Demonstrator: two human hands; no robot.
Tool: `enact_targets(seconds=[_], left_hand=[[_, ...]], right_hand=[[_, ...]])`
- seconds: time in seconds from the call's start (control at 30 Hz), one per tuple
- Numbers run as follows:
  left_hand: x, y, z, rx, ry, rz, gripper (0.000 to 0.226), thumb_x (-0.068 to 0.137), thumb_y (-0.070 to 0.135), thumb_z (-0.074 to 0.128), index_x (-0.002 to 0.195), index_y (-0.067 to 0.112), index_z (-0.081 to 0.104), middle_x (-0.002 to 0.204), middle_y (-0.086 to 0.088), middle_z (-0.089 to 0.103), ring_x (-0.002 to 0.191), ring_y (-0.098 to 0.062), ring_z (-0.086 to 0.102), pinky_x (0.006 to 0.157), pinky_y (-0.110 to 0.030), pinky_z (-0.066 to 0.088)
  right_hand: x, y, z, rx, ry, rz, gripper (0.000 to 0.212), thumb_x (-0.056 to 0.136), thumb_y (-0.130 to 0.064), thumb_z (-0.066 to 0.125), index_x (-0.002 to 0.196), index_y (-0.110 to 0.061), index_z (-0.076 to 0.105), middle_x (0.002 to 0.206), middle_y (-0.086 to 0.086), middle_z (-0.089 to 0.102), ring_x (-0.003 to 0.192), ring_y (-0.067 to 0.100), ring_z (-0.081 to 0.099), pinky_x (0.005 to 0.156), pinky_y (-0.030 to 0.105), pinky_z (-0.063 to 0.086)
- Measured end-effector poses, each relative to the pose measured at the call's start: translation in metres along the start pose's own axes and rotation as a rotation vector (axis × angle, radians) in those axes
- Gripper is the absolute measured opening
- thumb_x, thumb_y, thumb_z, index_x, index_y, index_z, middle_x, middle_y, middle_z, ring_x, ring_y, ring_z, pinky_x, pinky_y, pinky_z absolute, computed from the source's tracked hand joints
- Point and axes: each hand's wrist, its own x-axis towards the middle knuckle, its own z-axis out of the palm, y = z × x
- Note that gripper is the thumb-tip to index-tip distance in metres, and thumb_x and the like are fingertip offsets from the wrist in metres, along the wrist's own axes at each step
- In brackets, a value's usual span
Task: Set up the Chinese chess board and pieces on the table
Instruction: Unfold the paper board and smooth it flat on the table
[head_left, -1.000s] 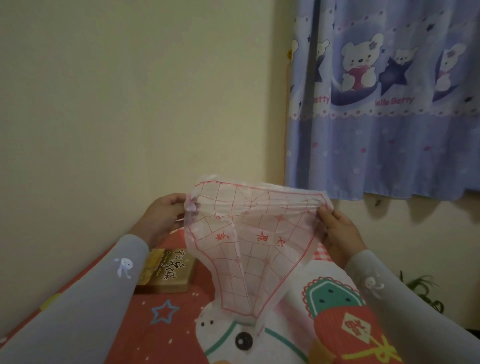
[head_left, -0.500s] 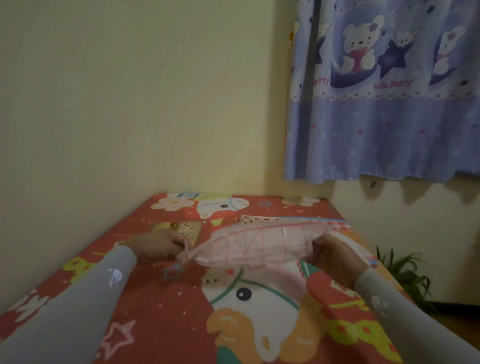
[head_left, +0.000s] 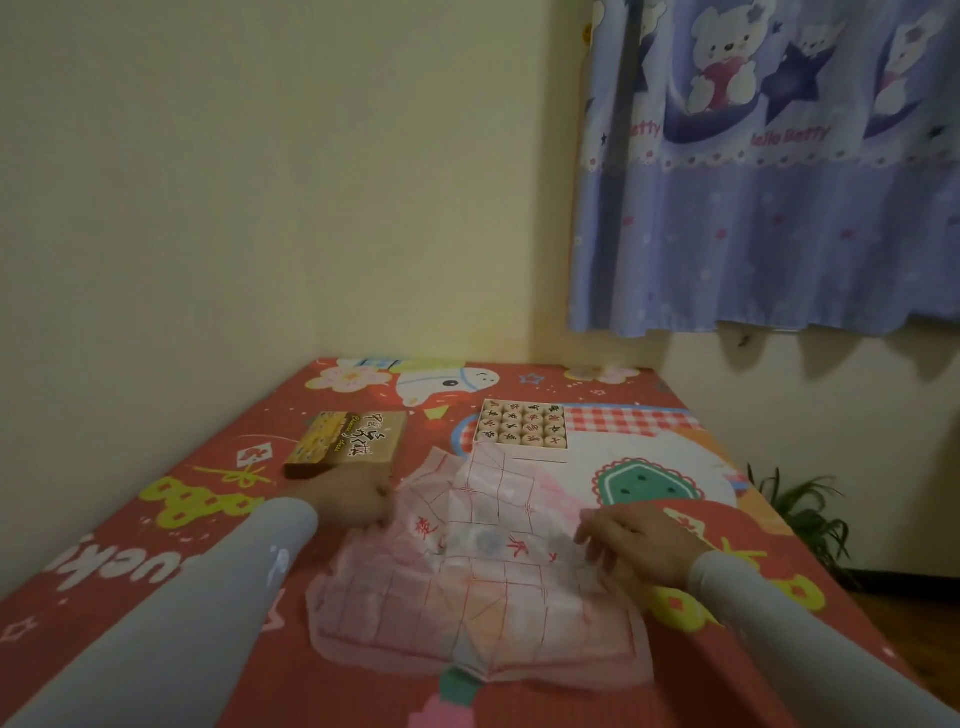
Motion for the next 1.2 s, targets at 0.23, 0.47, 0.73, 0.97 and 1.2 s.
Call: enact_targets(seconds=[0.23, 0.47, 0.73, 0.97, 1.2], left_hand=[[0.006, 0.026, 0.054, 0.202, 0.151, 0.215, 0.042, 0.093, 0.034, 0.050, 0.132, 0.019, 0.051, 0.137, -0.001, 0.049, 0.128, -0.021, 0.045, 0.103, -0.030, 0.035], [0.006, 0.000, 0.064, 0.320, -0.108, -0.084, 0.070, 0.094, 0.064, 0.028, 0.153, 0.030, 0.014, 0.162, -0.004, 0.007, 0.149, -0.028, 0.003, 0.119, -0.045, 0.011], [0.008, 0.015, 0.041, 0.591, -0.018, -0.118, 0.054, 0.098, 0.048, 0.024, 0.124, 0.015, 0.058, 0.130, -0.012, 0.058, 0.116, -0.028, 0.055, 0.096, -0.039, 0.045], [0.026, 0.013, 0.054, 0.391, 0.167, -0.020, 0.049, 0.089, 0.054, 0.044, 0.126, 0.023, 0.054, 0.137, -0.011, 0.047, 0.120, -0.028, 0.049, 0.096, -0.036, 0.043], [0.040, 0.016, 0.071, 0.288, -0.012, -0.053, 0.081, 0.083, 0.076, 0.033, 0.151, 0.034, 0.020, 0.161, -0.006, 0.011, 0.147, -0.031, 0.011, 0.118, -0.045, 0.017]], right_hand=[[0.025, -0.017, 0.037, -0.360, 0.028, -0.248, 0.043, 0.097, -0.043, 0.044, 0.138, -0.030, 0.045, 0.142, -0.010, 0.043, 0.127, 0.008, 0.041, 0.109, 0.026, 0.034], [0.026, -0.003, 0.059, -0.576, -0.164, -0.076, 0.082, 0.085, -0.073, 0.013, 0.153, -0.028, -0.001, 0.162, -0.003, -0.001, 0.148, 0.016, -0.002, 0.119, 0.039, -0.001], [0.040, 0.013, 0.061, -0.705, -0.042, 0.008, 0.089, 0.074, -0.084, 0.011, 0.140, -0.027, 0.028, 0.142, 0.002, 0.037, 0.130, 0.025, 0.036, 0.110, 0.050, 0.025], [0.030, 0.023, 0.035, -0.732, -0.071, 0.096, 0.092, 0.069, -0.090, 0.019, 0.137, -0.029, 0.036, 0.142, 0.004, 0.041, 0.127, 0.027, 0.041, 0.107, 0.050, 0.031], [0.034, 0.009, 0.033, -0.511, 0.105, 0.033, 0.074, 0.088, -0.068, 0.037, 0.149, -0.029, 0.024, 0.158, -0.001, 0.019, 0.144, 0.021, 0.021, 0.116, 0.037, 0.021]])
